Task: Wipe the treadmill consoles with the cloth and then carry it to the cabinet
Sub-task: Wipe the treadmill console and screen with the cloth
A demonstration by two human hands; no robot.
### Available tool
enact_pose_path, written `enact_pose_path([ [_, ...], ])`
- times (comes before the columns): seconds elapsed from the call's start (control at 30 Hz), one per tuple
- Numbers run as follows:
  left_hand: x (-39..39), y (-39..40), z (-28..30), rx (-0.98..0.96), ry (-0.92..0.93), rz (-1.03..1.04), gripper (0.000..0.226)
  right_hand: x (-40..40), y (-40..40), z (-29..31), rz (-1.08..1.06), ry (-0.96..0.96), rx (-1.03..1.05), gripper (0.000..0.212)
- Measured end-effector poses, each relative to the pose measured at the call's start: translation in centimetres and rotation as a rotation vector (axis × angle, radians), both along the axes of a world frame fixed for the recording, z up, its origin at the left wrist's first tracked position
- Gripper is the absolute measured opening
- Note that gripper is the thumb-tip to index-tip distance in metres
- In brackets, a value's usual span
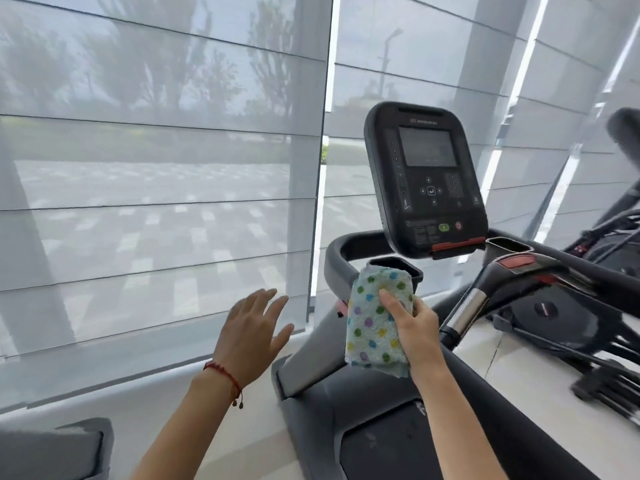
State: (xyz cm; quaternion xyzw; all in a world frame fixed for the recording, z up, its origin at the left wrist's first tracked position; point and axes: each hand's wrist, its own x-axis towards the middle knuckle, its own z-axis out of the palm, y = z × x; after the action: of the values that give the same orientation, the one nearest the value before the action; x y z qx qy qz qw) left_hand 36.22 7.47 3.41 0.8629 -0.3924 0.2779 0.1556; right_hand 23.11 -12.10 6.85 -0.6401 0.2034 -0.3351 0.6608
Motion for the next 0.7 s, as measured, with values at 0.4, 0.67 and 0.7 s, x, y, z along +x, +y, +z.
enact_pose_path([
  [0.4, 7.7, -16.5, 2.9, -0.063, -0.021, -0.272, 0.055, 5.9, -13.1, 4.5, -0.246, -0.04, -0.08, 0.025],
  [0.67, 12.6, -25.8, 8.3, -0.112, -0.099, -0.274, 0.05, 10.7, -22.9, 9.6, -0.261, -0.094, -0.176, 0.03],
  [0.7, 13.3, -26.7, 8.8, -0.123, -0.11, -0.27, 0.05, 11.3, -23.9, 10.2, -0.263, -0.094, -0.204, 0.03],
])
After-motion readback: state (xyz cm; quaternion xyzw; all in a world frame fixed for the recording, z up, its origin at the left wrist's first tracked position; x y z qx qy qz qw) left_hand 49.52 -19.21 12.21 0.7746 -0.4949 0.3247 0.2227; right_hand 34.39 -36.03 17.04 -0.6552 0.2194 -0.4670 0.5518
